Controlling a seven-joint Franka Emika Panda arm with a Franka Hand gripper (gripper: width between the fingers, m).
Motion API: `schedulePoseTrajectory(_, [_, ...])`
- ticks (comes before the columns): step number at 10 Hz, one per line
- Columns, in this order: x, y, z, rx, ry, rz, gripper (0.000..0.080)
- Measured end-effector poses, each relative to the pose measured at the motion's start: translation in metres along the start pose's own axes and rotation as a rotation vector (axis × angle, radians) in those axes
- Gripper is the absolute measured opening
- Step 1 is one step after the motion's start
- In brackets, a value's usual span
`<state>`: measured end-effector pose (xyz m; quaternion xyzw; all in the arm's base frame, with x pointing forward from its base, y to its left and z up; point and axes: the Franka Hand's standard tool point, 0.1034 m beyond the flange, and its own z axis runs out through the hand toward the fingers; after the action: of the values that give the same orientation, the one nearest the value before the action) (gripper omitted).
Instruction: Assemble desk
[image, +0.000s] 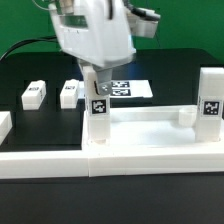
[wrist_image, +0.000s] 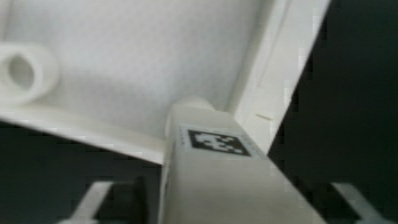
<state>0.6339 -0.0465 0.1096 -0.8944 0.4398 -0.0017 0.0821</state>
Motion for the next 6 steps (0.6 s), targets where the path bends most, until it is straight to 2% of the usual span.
schedulePoseTrajectory(1, [-0.0006,0.002,0.0,-0.002,-0.007,-0.148,0.0578])
schedulePoseTrajectory(2, [-0.0018,0.0048,0.0014,-0.004,-0.01,-0.262,0.0627])
schedulePoseTrajectory(5, [-0.0012,0.0052,0.0018,-0.005,-0.01,-0.437,0.0648])
schedulePoseTrajectory(6, [-0.0001,0.0056,0.0011,-0.014,-0.006,-0.529,0.0648])
